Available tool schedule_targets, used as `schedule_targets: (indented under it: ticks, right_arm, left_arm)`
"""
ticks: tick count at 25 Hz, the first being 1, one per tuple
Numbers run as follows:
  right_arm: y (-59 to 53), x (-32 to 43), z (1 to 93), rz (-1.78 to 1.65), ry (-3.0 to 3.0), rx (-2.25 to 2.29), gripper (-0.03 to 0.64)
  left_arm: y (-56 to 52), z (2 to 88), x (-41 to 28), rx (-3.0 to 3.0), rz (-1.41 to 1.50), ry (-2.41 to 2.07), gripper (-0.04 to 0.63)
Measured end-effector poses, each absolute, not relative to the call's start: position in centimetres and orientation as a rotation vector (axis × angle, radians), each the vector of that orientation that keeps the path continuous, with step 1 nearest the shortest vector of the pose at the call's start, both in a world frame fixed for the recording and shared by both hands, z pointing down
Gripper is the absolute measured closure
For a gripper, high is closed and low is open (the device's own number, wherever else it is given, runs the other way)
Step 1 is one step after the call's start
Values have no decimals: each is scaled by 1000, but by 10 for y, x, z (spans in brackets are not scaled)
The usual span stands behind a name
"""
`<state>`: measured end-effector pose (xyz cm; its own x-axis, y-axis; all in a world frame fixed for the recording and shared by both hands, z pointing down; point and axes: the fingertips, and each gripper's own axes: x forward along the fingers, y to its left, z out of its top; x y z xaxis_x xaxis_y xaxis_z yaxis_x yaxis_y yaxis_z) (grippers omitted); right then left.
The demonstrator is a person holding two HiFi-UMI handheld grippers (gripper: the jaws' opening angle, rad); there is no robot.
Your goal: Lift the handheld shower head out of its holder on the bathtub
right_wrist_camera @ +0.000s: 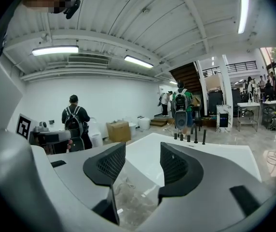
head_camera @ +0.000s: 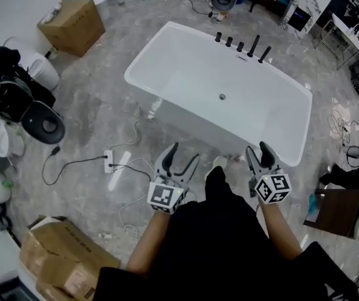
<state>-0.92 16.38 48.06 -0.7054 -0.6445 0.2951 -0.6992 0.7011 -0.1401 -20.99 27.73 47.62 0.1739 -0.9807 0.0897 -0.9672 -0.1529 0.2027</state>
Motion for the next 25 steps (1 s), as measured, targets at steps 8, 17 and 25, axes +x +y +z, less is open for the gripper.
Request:
schedule_targets:
  ticks: [8,17,25]
  right_arm:
    - [112,-8,484,395,-2708,1119,416]
    - [17,42,491,408,-2678,1187,416]
    - [-71,81,495,355,-2643,1256,416]
  left_arm:
    - [212,483,-200,2294,-57,-1821,325]
    - [103,484,-160,2314,-32,-1756,325]
    - [12,493,-147,2326,17,-1710,325]
